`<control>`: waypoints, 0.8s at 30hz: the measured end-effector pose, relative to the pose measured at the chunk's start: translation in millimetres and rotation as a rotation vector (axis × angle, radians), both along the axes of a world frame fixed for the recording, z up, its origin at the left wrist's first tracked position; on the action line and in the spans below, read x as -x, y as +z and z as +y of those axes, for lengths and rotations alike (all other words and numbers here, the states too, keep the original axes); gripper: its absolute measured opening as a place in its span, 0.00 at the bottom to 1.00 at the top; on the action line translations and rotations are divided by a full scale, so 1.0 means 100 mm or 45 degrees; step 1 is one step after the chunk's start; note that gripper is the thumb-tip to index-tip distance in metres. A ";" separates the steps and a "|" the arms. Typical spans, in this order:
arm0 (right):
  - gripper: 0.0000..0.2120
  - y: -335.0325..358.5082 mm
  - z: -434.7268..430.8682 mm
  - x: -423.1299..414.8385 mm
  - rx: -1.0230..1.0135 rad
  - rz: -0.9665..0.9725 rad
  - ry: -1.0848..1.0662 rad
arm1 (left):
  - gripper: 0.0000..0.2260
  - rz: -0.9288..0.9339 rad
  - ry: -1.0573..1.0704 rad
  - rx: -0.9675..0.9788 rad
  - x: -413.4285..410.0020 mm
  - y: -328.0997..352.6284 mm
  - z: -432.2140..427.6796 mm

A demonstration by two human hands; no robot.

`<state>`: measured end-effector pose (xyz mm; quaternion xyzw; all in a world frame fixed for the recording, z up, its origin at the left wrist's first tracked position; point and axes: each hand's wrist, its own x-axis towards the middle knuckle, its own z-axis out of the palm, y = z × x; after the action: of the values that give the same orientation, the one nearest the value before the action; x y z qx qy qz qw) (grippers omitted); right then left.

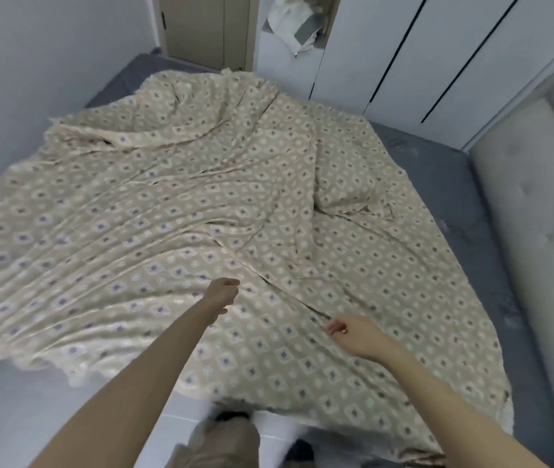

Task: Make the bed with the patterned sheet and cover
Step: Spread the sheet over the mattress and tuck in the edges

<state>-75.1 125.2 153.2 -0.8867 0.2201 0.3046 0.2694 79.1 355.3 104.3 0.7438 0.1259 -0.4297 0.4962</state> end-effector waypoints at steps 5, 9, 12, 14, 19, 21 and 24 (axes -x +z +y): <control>0.10 -0.51 -0.29 -0.12 -0.089 0.067 0.264 | 0.17 0.023 0.284 -0.068 0.47 -0.33 -0.12; 0.12 -0.77 -0.39 -0.07 -0.128 0.111 0.476 | 0.18 0.060 0.458 -0.138 0.96 -0.53 -0.21; 0.12 -0.96 -0.44 -0.01 -0.126 0.079 0.618 | 0.20 0.086 0.567 -0.191 1.30 -0.70 -0.33; 0.13 -1.08 -0.44 0.02 -0.089 0.056 0.681 | 0.21 0.095 0.618 -0.249 1.49 -0.83 -0.40; 0.16 -1.55 -0.38 -0.04 -0.045 0.026 0.798 | 0.24 0.039 0.547 -0.341 1.73 -1.25 -0.57; 0.17 -1.79 -0.33 -0.08 -0.027 0.014 0.813 | 0.25 -0.013 0.483 -0.421 1.75 -1.46 -0.59; 0.19 -2.23 -0.27 -0.10 0.000 0.009 0.855 | 0.27 -0.081 0.345 -0.495 1.79 -1.84 -0.61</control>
<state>-65.6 98.6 -69.3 -0.9086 -0.0834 0.3796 0.1533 -100.1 294.5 -80.1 0.8149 0.2891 -0.3032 0.4005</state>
